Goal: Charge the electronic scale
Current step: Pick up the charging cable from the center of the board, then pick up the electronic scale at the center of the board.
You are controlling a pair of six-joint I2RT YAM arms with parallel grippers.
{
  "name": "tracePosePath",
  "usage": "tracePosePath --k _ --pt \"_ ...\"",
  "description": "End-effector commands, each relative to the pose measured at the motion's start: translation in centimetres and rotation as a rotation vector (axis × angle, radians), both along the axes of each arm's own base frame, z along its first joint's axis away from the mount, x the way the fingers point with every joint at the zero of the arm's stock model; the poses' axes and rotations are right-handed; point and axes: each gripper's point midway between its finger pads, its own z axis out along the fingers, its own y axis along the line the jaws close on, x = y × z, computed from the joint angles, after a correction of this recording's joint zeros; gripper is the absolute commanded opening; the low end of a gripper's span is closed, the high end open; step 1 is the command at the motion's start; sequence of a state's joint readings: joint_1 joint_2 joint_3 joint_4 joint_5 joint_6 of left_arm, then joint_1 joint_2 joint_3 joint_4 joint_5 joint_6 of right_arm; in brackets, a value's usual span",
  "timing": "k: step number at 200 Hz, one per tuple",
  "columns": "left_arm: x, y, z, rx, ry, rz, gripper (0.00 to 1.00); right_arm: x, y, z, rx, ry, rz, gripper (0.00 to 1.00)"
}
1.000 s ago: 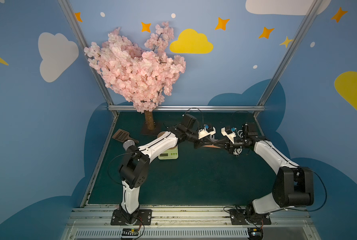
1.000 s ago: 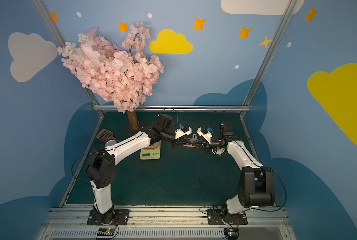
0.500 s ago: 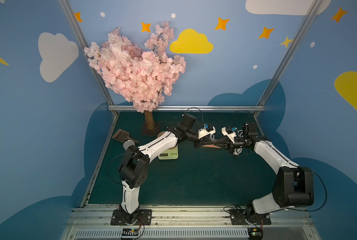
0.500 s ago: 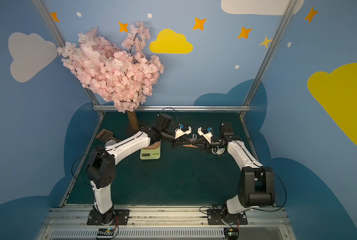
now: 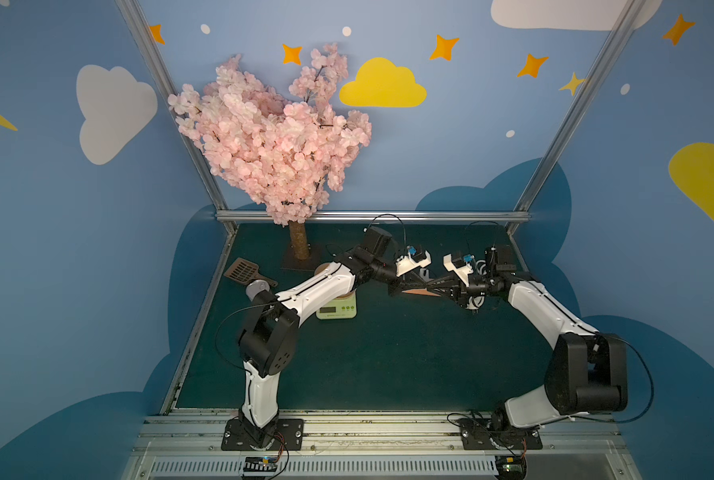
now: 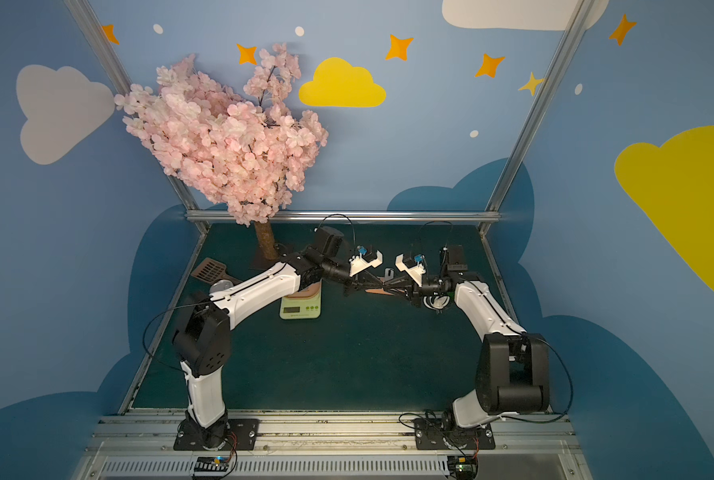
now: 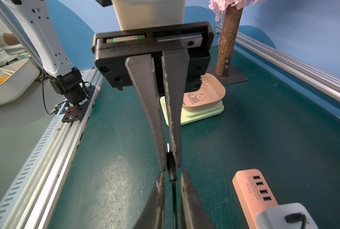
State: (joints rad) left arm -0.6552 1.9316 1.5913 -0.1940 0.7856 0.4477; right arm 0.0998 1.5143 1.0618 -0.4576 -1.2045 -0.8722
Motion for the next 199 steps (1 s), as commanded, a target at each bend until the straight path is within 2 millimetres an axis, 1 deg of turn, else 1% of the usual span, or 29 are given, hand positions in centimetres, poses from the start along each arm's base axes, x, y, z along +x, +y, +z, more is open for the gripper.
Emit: tracePosePath --k 1,36,53,66,75,82,91,96,101,111,119,132,146,156,163,175,192,199 --pt "-0.6 -0.3 1.2 -0.032 -0.01 -0.023 0.07 -0.5 0.5 0.4 0.033 0.028 0.035 0.16" --pt "-0.6 -0.3 1.2 -0.035 -0.005 -0.022 0.07 -0.6 0.5 0.7 0.045 0.019 0.041 0.06" --pt "-0.5 -0.3 1.2 -0.035 -0.004 -0.018 0.07 -0.6 0.4 0.8 0.047 0.011 0.039 0.03" --pt "-0.5 -0.2 1.1 -0.033 -0.004 -0.013 0.09 -0.6 0.4 0.8 0.047 0.006 0.035 0.02" --pt "-0.5 -0.2 1.2 -0.031 -0.004 -0.006 0.15 -0.5 0.4 0.8 0.044 0.002 0.029 0.0" --pt "-0.3 -0.1 1.2 -0.03 -0.004 0.008 0.23 -0.4 0.3 0.6 0.039 0.004 0.024 0.0" --pt "0.1 0.1 1.4 -0.031 -0.002 0.041 0.37 -0.2 0.3 0.4 0.03 0.007 0.016 0.0" --pt "0.5 0.3 1.6 -0.032 -0.003 0.072 0.47 -0.1 0.3 0.3 0.023 0.009 0.011 0.0" --pt "0.9 0.5 1.7 -0.029 0.0 0.112 0.53 0.1 0.3 0.2 0.018 0.012 0.004 0.0" --pt "2.0 1.2 1.9 -0.026 0.01 0.198 0.6 0.6 0.2 -0.4 -0.004 0.024 -0.018 0.0" --pt "3.0 2.1 2.0 -0.024 0.023 0.287 0.63 0.9 0.2 -0.7 -0.018 0.043 -0.031 0.0" --pt "4.9 4.5 1.9 -0.028 0.051 0.445 0.65 1.2 0.1 -0.8 -0.031 0.081 -0.035 0.01" --pt "7.0 8.1 1.5 -0.038 0.1 0.634 0.67 1.5 0.2 -1.2 -0.038 0.121 -0.033 0.01" --pt "8.4 11.4 0.8 -0.033 0.133 0.792 0.69 1.9 0.3 -1.6 -0.048 0.147 -0.038 0.01" --pt "9.6 14.4 0.1 -0.021 0.153 0.938 0.7 2.0 0.4 -1.8 -0.055 0.168 -0.038 0.01" --pt "10.7 19.3 -1.0 -0.006 0.191 1.153 0.7 2.4 0.4 -2.0 -0.065 0.199 -0.045 0.01" --pt "10.8 25.4 -3.1 0.026 0.271 1.39 0.69 2.7 0.7 -2.0 -0.064 0.243 -0.04 0.01" --pt "10.5 27.5 -4.1 0.037 0.32 1.467 0.69 2.7 0.8 -2.0 -0.064 0.261 -0.036 0.01"
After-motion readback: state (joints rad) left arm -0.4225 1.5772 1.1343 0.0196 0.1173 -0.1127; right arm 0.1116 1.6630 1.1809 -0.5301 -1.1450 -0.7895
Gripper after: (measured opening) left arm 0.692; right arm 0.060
